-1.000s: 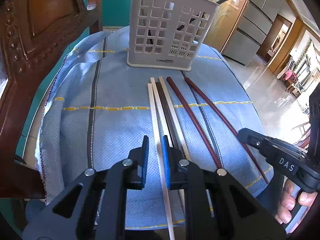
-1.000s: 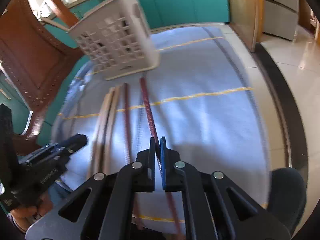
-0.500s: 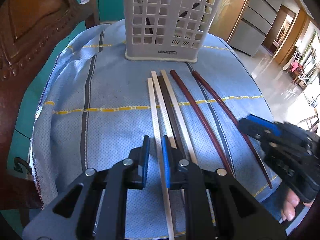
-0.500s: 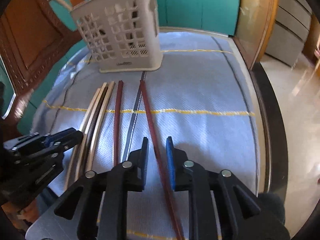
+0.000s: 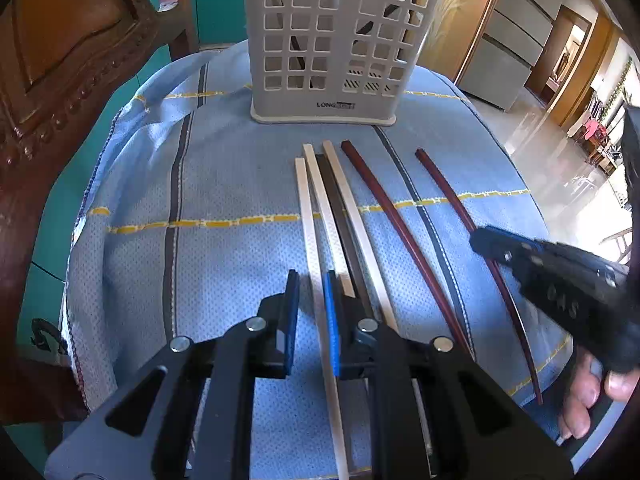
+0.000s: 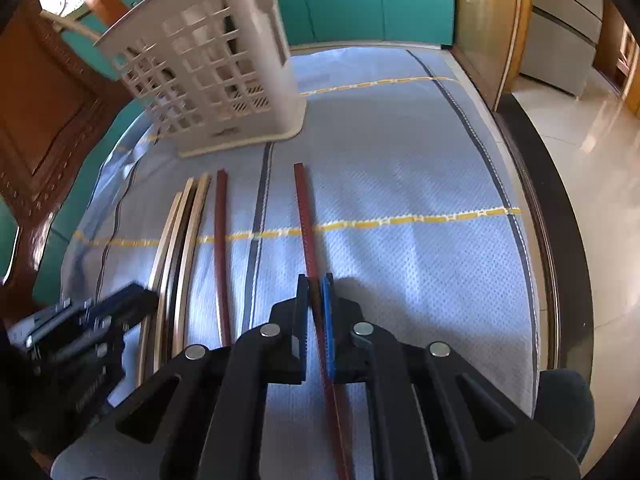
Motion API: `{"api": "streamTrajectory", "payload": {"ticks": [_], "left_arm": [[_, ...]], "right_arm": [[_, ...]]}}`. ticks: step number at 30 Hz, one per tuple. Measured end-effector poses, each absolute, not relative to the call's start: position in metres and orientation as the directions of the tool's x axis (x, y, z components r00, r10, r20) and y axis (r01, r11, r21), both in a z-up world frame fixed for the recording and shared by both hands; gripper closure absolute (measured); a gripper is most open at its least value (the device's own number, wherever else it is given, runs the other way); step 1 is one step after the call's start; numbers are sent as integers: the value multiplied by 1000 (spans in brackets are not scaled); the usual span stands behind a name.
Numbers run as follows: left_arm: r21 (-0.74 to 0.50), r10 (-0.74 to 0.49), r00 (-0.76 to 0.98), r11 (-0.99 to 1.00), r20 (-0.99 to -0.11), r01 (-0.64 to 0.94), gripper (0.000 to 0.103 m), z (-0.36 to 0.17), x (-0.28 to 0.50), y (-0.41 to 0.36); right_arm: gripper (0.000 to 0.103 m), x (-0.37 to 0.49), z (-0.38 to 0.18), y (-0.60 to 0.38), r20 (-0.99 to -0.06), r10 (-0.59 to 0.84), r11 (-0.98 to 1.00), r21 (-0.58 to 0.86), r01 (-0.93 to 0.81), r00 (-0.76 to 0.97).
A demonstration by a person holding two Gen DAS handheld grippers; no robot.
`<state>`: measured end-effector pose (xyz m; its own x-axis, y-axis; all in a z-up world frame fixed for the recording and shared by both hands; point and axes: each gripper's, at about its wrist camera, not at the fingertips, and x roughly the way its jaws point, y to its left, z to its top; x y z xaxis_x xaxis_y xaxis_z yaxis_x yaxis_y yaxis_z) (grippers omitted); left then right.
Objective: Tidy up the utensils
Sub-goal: 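Grasp a dark red chopstick with the right tool while the left tool grasps a light wooden chopstick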
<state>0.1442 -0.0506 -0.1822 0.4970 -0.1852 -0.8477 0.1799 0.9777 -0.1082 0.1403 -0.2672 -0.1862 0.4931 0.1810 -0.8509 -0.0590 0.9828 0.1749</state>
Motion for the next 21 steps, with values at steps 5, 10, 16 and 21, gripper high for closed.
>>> {"api": "streamTrajectory", "payload": {"ticks": [5,10,16,21], "left_arm": [[-69,-149,495,982,-856,177,89,-181,152,-57],[-32,-116,488,984,-865,177,89,-180,156,-62],[-21,-107,491,984,-864,176,89,-180,157,-64],[-61,-131,486,986,-864,157,96,-180,160,-60]], "right_arm": [[91,142,-185,-261,-848,120,993,92,-80,517],[83,148,-189,-249,-847,68,993,4,-120,528],[85,150,-190,-244,-845,81,987,-4,-158,529],[97,149,-189,-249,-840,174,980,94,-178,514]]}}
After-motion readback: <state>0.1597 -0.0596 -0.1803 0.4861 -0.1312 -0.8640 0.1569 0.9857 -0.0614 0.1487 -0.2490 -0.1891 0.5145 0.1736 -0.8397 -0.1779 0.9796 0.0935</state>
